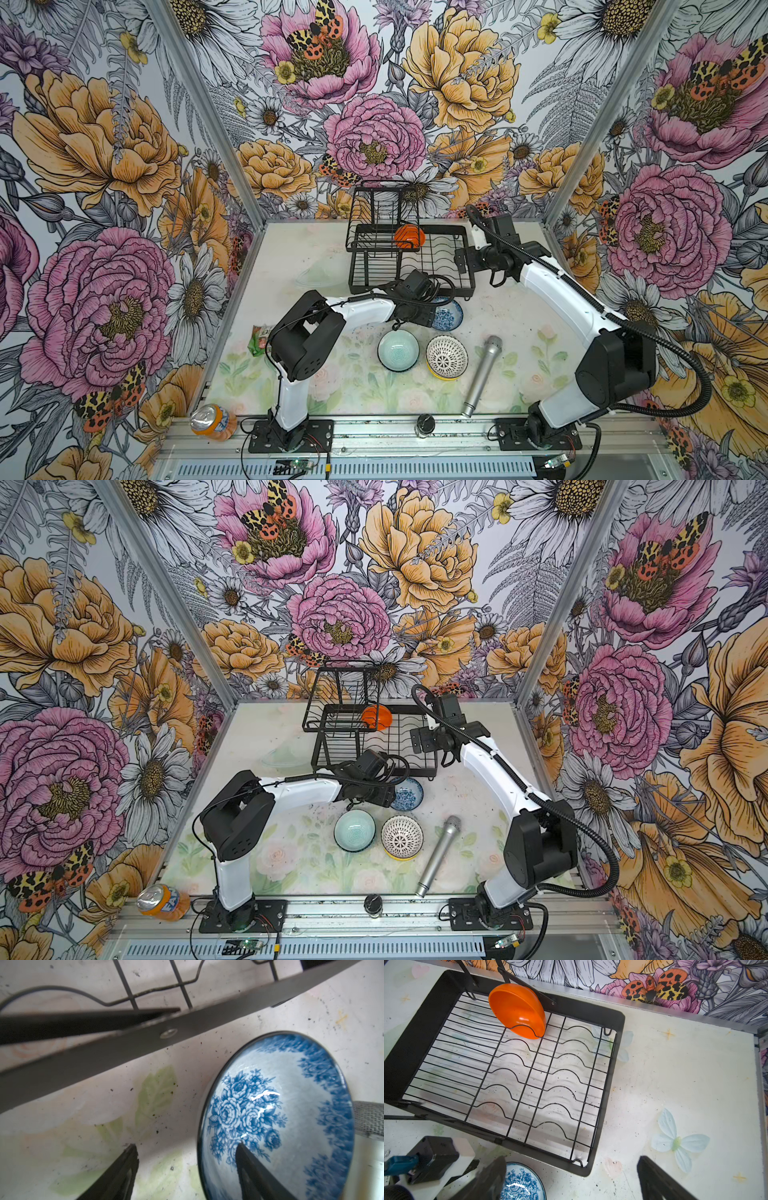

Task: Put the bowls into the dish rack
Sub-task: 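Reach the left gripper to the blue-and-white floral bowl and grasp its rim, then lift the floral bowl with the left gripper while the right gripper approaches it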

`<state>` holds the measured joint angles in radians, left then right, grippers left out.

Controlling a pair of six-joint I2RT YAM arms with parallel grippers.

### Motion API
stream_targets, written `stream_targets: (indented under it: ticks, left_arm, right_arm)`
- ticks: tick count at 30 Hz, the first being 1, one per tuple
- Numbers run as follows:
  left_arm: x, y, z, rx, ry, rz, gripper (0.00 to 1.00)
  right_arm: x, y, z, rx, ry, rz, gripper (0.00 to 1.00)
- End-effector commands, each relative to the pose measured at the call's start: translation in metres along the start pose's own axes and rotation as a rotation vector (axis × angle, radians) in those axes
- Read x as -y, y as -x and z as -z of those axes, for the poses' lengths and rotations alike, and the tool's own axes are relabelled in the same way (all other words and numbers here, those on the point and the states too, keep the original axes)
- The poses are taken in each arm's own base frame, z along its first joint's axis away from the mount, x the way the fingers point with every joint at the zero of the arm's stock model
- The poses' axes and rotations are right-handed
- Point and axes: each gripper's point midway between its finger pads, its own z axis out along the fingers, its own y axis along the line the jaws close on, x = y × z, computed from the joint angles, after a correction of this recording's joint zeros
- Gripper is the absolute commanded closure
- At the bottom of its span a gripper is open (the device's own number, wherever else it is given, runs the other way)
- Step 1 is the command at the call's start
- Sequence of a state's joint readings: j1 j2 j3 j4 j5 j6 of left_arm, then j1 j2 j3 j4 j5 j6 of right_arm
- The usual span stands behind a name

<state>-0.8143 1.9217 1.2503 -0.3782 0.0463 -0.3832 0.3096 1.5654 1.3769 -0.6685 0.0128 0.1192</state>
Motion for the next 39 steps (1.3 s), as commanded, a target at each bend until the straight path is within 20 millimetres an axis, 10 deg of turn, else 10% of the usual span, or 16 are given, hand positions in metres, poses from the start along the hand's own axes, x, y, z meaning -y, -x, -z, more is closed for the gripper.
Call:
stream_targets:
  ticks: [1, 21, 39]
  left_arm:
    - [0.012, 0.010, 0.002, 0.026, -0.036, 0.002, 0.32]
    - [0.015, 0.025, 0.007, 0.067, -0.028, -0.002, 0.99]
    - [0.023, 0.051, 0.083, 0.194, -0.023, -0.062, 1.00]
  right_arm:
    - [0.000, 0.004, 0.006, 0.026, 0.008, 0.002, 0.00]
    - [0.005, 0.002, 0.013, 0.035, -0.012, 0.013, 0.01]
    - [0.002, 0.007, 0.037, 0.090, 0.022, 0.006, 0.01]
